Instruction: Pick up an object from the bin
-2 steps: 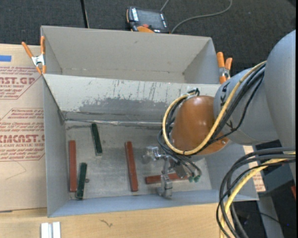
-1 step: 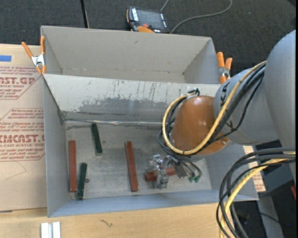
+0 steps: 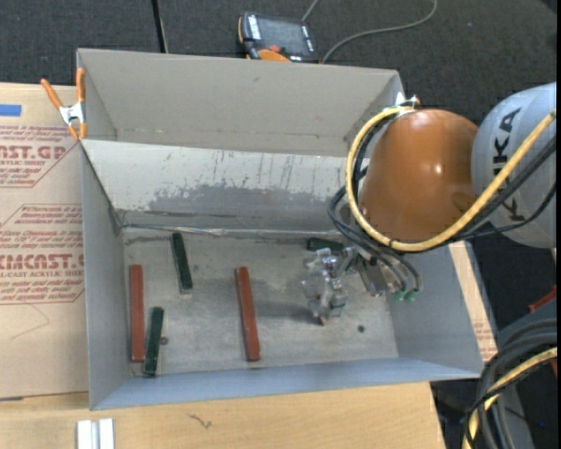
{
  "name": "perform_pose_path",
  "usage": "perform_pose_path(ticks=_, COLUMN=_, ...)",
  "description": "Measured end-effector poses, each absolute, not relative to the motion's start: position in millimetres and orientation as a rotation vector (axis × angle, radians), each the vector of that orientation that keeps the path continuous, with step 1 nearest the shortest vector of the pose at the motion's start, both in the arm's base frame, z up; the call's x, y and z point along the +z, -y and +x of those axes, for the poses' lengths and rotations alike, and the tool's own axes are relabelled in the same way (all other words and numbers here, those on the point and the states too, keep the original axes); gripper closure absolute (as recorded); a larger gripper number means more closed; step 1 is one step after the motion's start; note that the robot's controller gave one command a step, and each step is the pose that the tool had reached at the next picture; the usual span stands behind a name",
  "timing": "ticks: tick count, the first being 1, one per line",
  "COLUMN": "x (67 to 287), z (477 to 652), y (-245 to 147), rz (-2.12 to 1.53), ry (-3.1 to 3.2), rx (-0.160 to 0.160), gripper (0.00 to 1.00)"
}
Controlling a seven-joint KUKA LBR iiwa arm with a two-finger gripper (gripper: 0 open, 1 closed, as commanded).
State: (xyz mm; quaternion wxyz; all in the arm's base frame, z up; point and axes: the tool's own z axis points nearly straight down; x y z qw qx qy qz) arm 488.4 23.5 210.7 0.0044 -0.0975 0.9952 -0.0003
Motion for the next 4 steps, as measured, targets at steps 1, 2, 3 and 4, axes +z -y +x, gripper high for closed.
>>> perform_pose_path(ticks=1, x=159, z=487.7, y=-85, rz=0.550, ry=-3.096, rx=0.001, gripper=1.00)
perform_pose_path(ticks=2, x=160, z=488.1, y=-84, rz=0.551, ry=-3.094, rx=0.000, gripper=0.00)
perform_pose_path(ticks=3, x=65, z=519.6, y=-37, rz=0.526, ry=-3.101, rx=-0.006, gripper=0.00)
perform_pose_path(ticks=4, x=70, z=520.7, y=-40, rz=0.522, ry=-3.098, rx=0.001, gripper=1.00)
